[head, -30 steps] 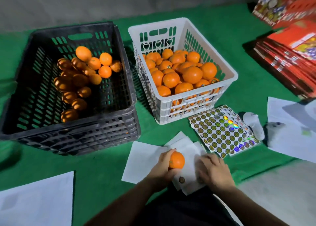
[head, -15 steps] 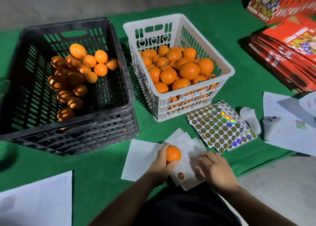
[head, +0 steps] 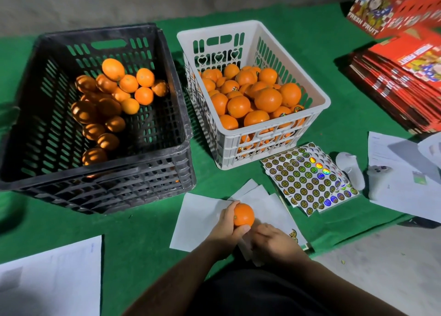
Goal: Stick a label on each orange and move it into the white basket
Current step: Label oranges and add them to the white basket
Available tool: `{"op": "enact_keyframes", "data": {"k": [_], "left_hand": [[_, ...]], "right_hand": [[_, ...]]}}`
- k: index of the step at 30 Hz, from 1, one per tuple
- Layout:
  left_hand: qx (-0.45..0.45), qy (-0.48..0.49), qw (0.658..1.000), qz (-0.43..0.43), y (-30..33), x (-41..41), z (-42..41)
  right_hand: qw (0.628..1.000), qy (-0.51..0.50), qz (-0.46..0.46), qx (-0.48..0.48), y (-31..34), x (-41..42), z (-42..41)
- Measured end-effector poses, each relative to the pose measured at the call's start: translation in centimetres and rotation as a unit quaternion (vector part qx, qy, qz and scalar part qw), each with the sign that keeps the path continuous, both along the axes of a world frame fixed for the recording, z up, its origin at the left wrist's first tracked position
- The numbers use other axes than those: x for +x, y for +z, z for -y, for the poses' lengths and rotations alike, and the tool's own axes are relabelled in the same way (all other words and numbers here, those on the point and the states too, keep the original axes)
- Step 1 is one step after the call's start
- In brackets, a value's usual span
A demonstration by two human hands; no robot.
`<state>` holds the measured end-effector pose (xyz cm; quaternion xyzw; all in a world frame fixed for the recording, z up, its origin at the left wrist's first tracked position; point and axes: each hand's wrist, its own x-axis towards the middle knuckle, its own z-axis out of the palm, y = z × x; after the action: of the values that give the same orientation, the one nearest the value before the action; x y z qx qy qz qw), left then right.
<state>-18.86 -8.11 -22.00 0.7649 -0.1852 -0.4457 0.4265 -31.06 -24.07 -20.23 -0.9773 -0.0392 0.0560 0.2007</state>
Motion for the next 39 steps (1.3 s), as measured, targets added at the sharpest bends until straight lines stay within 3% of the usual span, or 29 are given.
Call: {"op": "enact_keyframes", "data": {"k": [2,5,7,12,14,16,18,19,21,24,26,30,33,34,36,39], "left_hand": [[-0.005,-0.002,1.0,0.002,-0.1,0.0,0.0],[-0.032,0.004,0.999,0.007,0.2,-0.1,-0.2],[-0.063,0.012,0.998,0.016,0.7,-0.3,-0.1],[-0.147,0.065,0.987,0.019,2.3,-0.3,-0.1],[-0.189,0.09,0.978,0.008,3.7,0.0,-0.3],[-0.226,0.108,0.968,-0.007,5.3,0.3,-0.5],[-0.252,0.118,0.96,-0.013,7.3,0.6,-0.5],[-0.256,0.119,0.959,-0.003,8.3,0.8,-0.6],[-0.269,0.122,0.955,0.028,10.3,1.5,-0.9],[-0.264,0.109,0.953,0.102,13.1,2.8,-1.8],[-0.227,0.101,0.943,0.22,15.0,3.7,-2.5],[-0.202,0.153,0.871,0.421,18.6,7.2,-4.7],[-0.063,0.177,0.811,0.554,20.0,12.1,-7.2],[-0.01,0.172,0.808,0.564,20.0,13.7,-7.9],[0.058,0.176,0.835,0.518,19.7,15.9,-8.6],[0.112,0.173,0.869,0.451,19.2,17.0,-8.2]], "right_hand": [[0.983,-0.129,-0.023,0.127,0.8,-0.3,0.0],[0.909,-0.295,-0.015,0.293,2.1,1.0,0.8],[0.888,-0.314,-0.031,0.334,3.1,2.5,1.1],[0.887,-0.284,-0.053,0.36,4.8,4.8,1.5],[0.862,-0.315,-0.068,0.391,6.0,5.2,1.7],[0.787,-0.34,-0.135,0.497,7.7,5.8,1.8],[0.667,-0.294,-0.206,0.653,9.4,6.2,1.4],[0.633,-0.265,-0.215,0.695,10.3,6.4,0.8],[0.648,-0.245,-0.169,0.701,11.6,7.3,-0.8],[0.721,-0.254,-0.066,0.641,13.6,9.2,-2.6],[0.773,-0.235,-0.015,0.589,14.9,10.7,-3.0],[0.828,-0.226,0.08,0.506,18.1,15.4,-1.6],[0.863,-0.223,0.091,0.445,20.0,21.1,1.6],[0.872,-0.225,0.08,0.426,20.6,23.1,2.7],[0.899,-0.249,0.048,0.357,21.6,26.7,4.2],[0.947,-0.284,0.046,0.141,20.3,29.5,3.6]]}}
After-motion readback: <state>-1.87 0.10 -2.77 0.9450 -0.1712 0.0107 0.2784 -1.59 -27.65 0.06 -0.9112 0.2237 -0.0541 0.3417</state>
